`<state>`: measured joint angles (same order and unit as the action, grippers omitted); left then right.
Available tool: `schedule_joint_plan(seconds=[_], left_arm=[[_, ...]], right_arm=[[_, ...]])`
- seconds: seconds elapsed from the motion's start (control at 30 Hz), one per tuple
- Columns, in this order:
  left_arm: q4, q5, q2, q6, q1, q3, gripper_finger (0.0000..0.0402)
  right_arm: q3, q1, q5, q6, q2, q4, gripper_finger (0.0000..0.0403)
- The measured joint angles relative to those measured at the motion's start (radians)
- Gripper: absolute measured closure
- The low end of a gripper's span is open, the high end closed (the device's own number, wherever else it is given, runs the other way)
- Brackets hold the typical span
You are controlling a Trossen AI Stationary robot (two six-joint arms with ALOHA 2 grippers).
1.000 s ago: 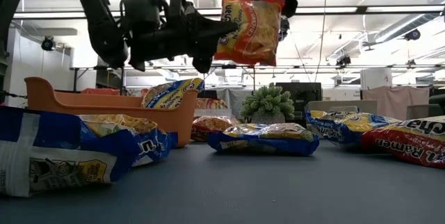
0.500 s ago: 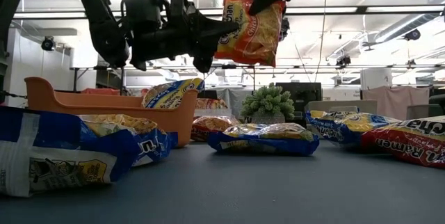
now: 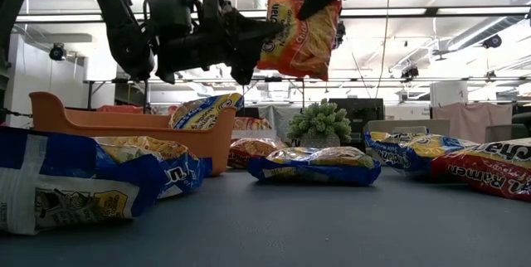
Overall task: Sort Maruchan noodles
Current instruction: Put the orange noodle pack into the gray bin
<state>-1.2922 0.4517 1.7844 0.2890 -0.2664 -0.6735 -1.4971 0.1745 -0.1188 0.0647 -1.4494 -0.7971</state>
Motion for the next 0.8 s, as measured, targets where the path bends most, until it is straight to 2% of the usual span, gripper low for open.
schedule_joint_plan(seconds=[0.23, 0.4, 0.53, 0.8], left_arm=[[0.003, 0.011, -0.023, -0.017, -0.007, 0.002, 0.0182], [0.011, 0.056, -0.075, -0.018, -0.033, 0.007, 0.0147], [0.037, 0.071, -0.13, -0.017, -0.048, 0.02, 0.014], [0.048, 0.07, -0.236, -0.018, -0.051, 0.054, 0.0139]], right_arm=[[0.0, 0.003, 0.011, 0.016, 0.008, -0.029, 0.0297], [0.0, 0.015, 0.021, 0.032, 0.031, -0.118, 0.03], [0.002, 0.043, 0.037, 0.037, 0.067, -0.185, 0.03], [0.089, 0.13, 0.19, 0.053, 0.193, -0.235, 0.03]])
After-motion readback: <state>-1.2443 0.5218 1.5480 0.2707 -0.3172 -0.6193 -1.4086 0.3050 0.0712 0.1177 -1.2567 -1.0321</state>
